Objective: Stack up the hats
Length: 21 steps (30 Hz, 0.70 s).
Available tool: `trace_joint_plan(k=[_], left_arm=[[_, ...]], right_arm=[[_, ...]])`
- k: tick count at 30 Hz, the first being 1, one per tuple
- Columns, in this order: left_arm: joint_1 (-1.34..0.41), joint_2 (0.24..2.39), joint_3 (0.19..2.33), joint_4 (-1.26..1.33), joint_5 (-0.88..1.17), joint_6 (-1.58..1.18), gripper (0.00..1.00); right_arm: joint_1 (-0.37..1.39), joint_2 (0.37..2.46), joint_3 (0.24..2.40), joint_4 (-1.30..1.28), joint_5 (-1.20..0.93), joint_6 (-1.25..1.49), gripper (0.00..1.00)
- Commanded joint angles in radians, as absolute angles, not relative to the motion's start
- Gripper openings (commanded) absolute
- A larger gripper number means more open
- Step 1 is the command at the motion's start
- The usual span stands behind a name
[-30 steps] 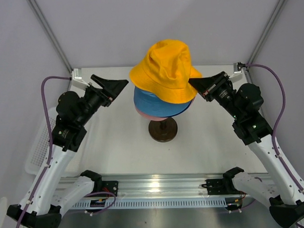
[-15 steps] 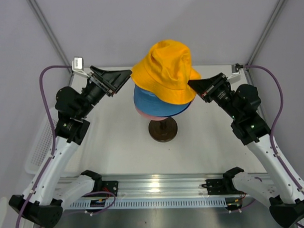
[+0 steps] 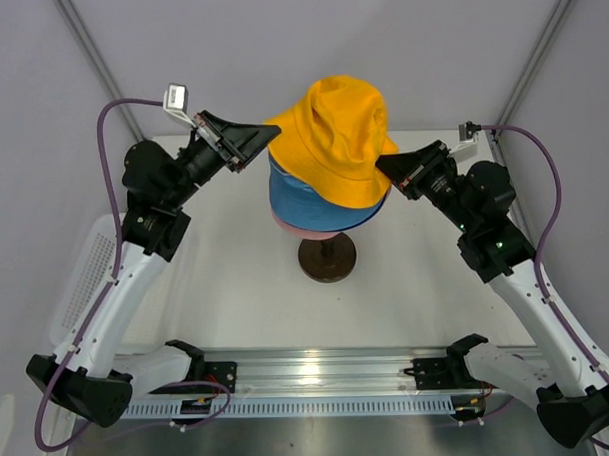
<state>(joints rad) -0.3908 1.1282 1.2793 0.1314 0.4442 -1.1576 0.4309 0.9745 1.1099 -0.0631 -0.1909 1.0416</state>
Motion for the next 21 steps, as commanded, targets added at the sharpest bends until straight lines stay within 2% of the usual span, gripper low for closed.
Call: trace_joint_plan(k=[1,9,16,21], left_arm=[[-0.396,1.120,1.364,0.140,0.474,-1.151,0.01],[-0.394,1.065,1.476,0.020,0.476,-1.109,0.01],[-0.379,0.968,1.395,-0.150,0.378,-0.996,0.01],[-0.362,0.882,1.310,-0.224,0.220,-0.937,0.01]], right_arm=[[0.434,0.979,1.161,-0.069,-0.178,1.015,0.04],[0.433,0.976,1.245,-0.057,-0.198,1.016,0.06],[0.434,0.982,1.246,-0.072,-0.213,1.011,0.06],[0.434,1.002,1.215,-0.066,-0.222,1.009,0.06]])
